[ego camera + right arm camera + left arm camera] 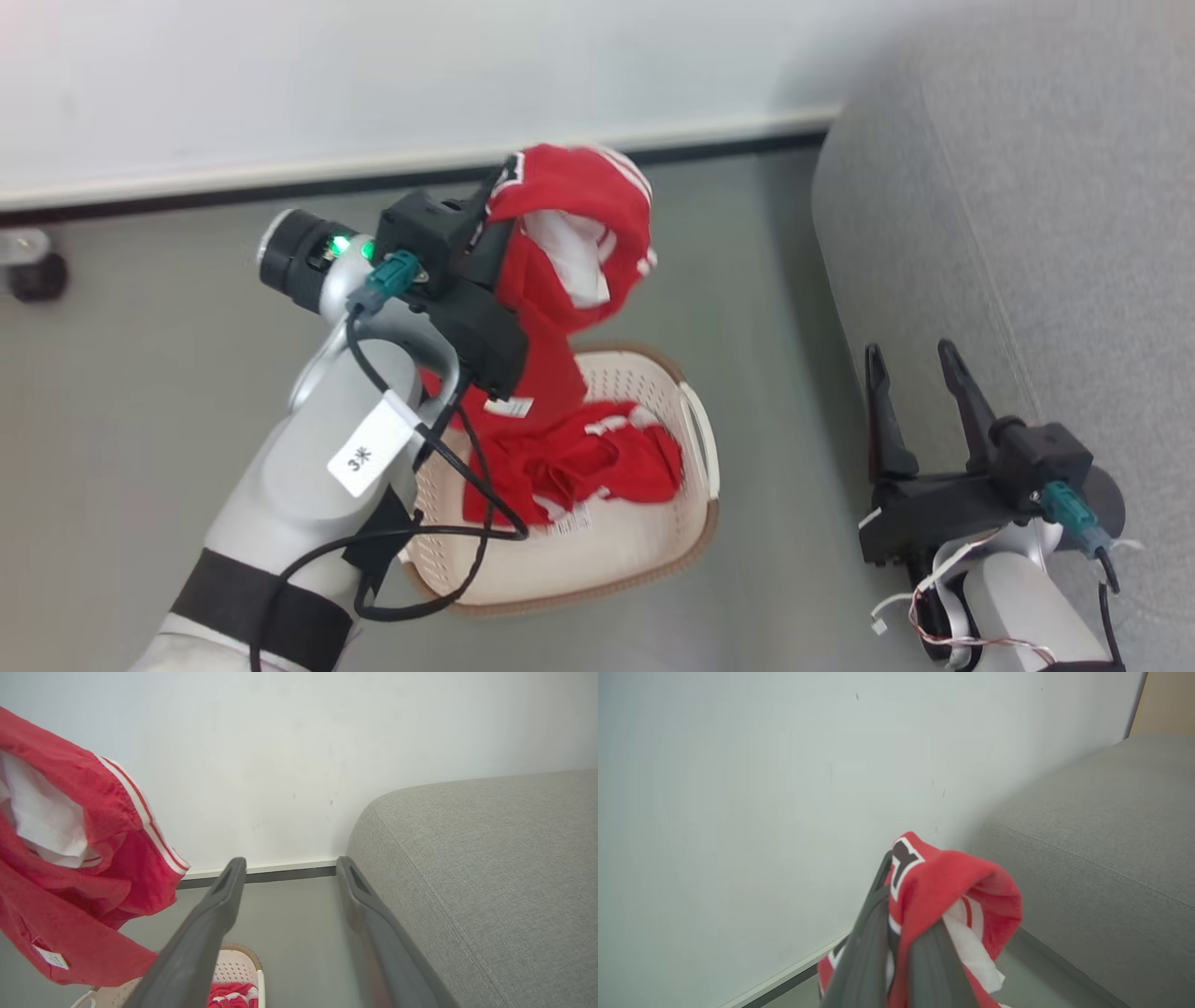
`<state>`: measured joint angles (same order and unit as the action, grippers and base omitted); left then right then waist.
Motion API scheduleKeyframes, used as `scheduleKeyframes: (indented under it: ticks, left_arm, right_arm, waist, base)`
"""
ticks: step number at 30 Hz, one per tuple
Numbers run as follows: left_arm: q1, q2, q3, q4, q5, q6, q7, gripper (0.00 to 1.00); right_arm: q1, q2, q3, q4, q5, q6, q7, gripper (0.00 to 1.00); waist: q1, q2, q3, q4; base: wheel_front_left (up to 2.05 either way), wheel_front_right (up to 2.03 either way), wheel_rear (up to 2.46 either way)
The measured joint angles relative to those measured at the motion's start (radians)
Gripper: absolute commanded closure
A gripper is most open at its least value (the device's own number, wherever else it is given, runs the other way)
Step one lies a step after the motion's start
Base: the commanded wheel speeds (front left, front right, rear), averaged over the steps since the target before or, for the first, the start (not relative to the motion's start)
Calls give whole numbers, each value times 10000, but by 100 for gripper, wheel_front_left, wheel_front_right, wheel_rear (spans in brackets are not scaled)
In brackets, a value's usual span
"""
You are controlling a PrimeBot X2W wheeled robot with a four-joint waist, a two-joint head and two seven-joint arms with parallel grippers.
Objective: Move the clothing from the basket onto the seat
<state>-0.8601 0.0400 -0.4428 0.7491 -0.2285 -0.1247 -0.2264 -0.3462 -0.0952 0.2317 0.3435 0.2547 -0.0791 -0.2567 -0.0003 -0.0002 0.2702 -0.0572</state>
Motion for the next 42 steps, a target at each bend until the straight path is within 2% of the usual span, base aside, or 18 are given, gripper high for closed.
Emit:
scheduleKeyframes:
  ticks: [2, 6, 14, 17, 24, 28, 35, 40, 41, 42]
  left_arm:
    - [2, -4, -286, 6, -180, -2, 48, 100]
    - [21, -29, -646, 4, -566, -21, 59, 100]
    - [188, -40, -1191, 121, -1356, -73, 249, 100]
    - [461, -44, -1415, 10, -1519, -73, 405, 100]
    - [667, -38, -2169, -803, -2178, -73, 788, 100]
    - [665, -38, -2533, -1164, -2497, -73, 1007, 100]
    - [655, -25, -3041, -1580, -2884, 77, 1383, 100]
    - [655, -27, -3239, -1797, -3315, 198, 1544, 100]
    - [655, -25, -3262, -1812, -3358, 205, 1555, 100]
    - [655, -27, -3290, -1818, -3392, 219, 1559, 100]
  right_arm:
    - [91, 2, 2, 142, 2, 21, 0, 0]
    - [118, -10, 165, 380, 2, 320, 0, 0]
    - [61, 27, 1078, 1095, 171, 1559, 2, 0]
    - [42, 109, 1555, 1277, 211, 1822, 105, 0]
    - [-616, 224, 2773, 2031, 201, 2025, 495, 0]
    - [-1019, 295, 3279, 2426, 326, 2027, 621, 0]
    - [-1476, 334, 4433, 2777, 1252, 2027, 614, 0]
    - [-1880, 326, 4591, 2811, 1850, 2027, 460, 0]
    - [-1958, 324, 4652, 2786, 1975, 2027, 422, 53]
    - [-2015, 328, 4700, 2777, 2046, 2027, 395, 74]
  waist:
    - [1, 0, -314, 115]
    - [1, -1, -946, 307]
    - [1, 1, -2195, 576]
    - [0, 0, -2630, 652]
    - [1, 0, -3357, 815]
    - [1, 0, -3523, 928]
    - [3, 1, -3601, 1092]
    - [3, 2, -3635, 1125]
    - [3, 2, -3643, 1131]
    - [3, 2, -3652, 1136]
  base:
    - [0, 0, 0]
    - [0, 0, 0]
    - [0, 0, 0]
    - [0, 0, 0]
    - [0, 0, 0]
    - [0, 0, 0]
    - [0, 0, 0]
    - [0, 0, 0]
    - [0, 0, 0]
    - [0, 0, 0]
